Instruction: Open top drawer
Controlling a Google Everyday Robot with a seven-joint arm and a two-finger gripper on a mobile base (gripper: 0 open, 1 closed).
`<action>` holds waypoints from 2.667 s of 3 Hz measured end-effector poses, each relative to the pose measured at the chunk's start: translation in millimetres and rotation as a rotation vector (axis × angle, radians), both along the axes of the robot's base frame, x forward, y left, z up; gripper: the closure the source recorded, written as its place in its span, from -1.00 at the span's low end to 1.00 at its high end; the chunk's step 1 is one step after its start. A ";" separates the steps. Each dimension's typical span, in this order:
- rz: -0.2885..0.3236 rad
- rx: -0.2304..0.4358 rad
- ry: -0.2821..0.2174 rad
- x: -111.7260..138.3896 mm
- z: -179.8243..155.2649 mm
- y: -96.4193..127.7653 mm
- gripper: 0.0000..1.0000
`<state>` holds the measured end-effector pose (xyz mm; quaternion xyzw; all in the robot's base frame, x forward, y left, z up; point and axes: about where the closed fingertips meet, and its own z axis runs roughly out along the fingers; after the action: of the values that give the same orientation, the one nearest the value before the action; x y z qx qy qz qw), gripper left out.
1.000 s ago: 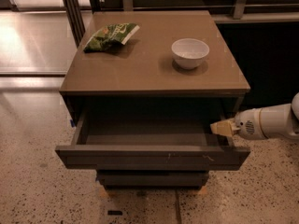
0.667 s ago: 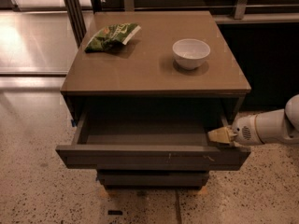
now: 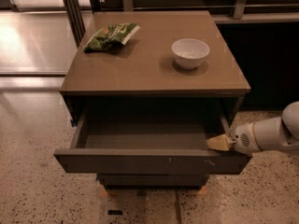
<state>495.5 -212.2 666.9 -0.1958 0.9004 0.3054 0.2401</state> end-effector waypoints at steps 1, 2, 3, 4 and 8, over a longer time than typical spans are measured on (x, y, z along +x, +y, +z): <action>0.003 0.028 0.001 -18.3 -2.1 3.2 1.00; 0.024 0.074 -0.015 -46.3 5.2 14.7 1.00; 0.032 0.086 -0.018 -55.0 6.0 16.6 1.00; 0.050 0.093 -0.088 -59.5 18.8 17.2 1.00; 0.101 0.035 -0.334 -40.5 82.8 9.3 0.18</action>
Offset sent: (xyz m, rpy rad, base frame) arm -0.1162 0.0205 0.0094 0.1608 -0.0416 0.0444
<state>455.0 -202.8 749.7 -0.2845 0.8315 0.2959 0.3742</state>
